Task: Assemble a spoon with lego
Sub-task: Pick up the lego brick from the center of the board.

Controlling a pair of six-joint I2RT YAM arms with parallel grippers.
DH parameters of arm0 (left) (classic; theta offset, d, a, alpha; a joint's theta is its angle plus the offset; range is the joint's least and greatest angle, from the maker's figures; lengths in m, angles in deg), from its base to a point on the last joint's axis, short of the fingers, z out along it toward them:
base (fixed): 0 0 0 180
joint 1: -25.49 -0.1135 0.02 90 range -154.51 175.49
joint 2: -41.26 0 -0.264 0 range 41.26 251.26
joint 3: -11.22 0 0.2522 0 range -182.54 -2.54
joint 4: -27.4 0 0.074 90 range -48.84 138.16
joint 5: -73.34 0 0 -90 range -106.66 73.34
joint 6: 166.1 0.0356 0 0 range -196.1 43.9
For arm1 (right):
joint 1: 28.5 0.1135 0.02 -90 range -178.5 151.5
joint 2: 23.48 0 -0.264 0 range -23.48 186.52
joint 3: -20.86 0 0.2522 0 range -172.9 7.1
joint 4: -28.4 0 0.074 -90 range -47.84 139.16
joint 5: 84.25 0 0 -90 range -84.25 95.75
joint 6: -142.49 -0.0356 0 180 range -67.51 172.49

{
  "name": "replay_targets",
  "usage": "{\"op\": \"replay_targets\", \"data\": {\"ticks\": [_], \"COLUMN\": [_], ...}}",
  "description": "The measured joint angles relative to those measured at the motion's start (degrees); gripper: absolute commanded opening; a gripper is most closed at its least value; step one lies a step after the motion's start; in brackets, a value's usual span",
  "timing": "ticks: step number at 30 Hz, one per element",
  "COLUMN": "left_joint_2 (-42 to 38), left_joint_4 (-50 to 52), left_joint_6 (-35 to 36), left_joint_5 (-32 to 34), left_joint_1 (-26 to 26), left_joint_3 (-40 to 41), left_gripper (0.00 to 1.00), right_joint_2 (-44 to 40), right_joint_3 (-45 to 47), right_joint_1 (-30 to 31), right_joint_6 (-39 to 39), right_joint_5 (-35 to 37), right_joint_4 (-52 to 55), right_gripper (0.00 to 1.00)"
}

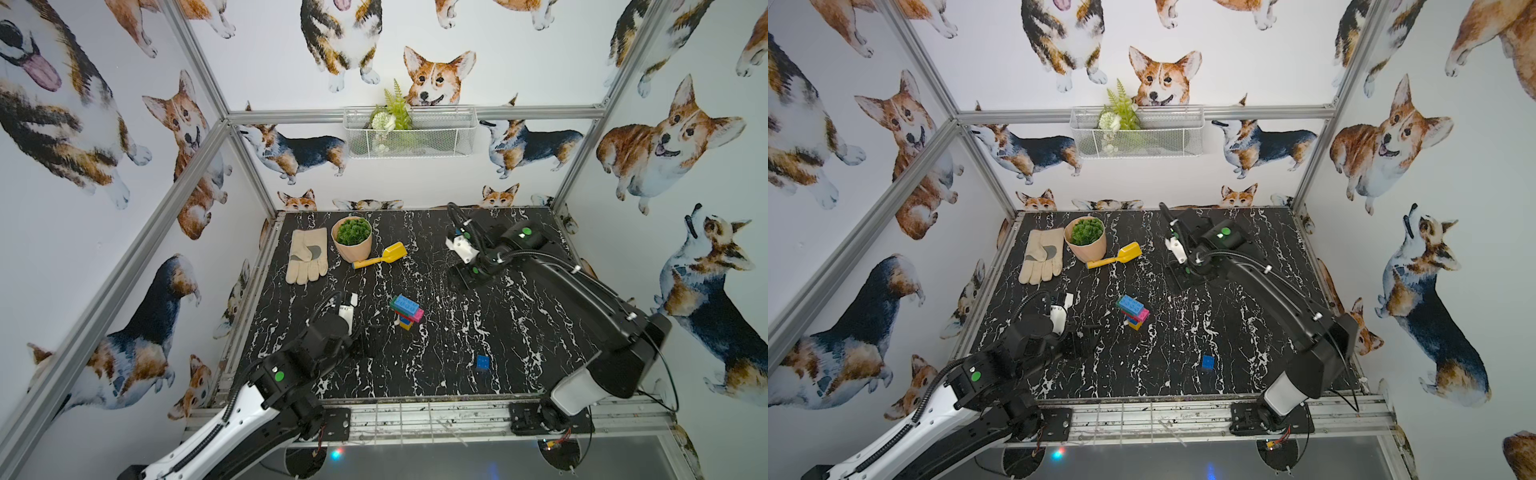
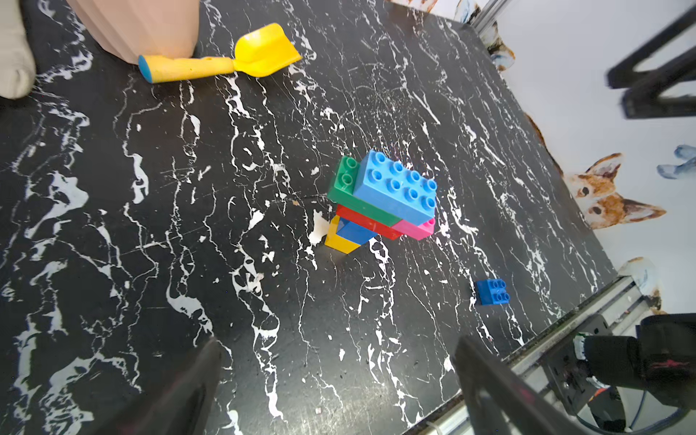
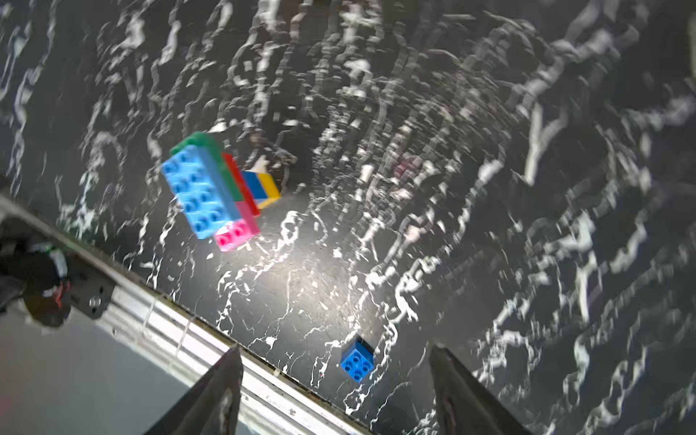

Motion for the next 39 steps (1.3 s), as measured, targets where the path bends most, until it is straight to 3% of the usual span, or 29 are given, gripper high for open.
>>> {"op": "replay_targets", "data": {"ticks": [7,13,24,31,39], "left_joint_2": [1.7,2.0,-0.9,-2.4,-2.7], "left_joint_4": [-3.2,-3.9,-3.7,-2.8,-2.3], "left_joint_6": [0.6,0.6,0.5,0.3,0.1], "left_joint_5": [-2.4,-4.2,-4.5,-4.5,-4.2], "left_joint_1": [0.0,0.2,0.2,0.3,0.4], "left_joint_3": [0.4,1.7,3.8,4.1,4.1], "left_gripper": [1.0,0.99,1.0,0.99,0.99], "right_joint_2": [-12.1,-16.1,-12.6,-10.2,-8.7], "right_joint_3": [27.9,42.1,49.5,50.0,52.1], "right_joint_1": [-1.6,0.1,9.1,9.7,10.4], "right_joint_6": [-12.5,-21.0,-34.4,-37.7,-39.0], "right_joint_5": [2.6,1.5,2.4,5.2,5.8], "right_joint_4": [-3.5,-7.9,-19.3,-22.3,-24.0], "right_gripper": [0.82,0.82,0.69,0.55,0.47]}}
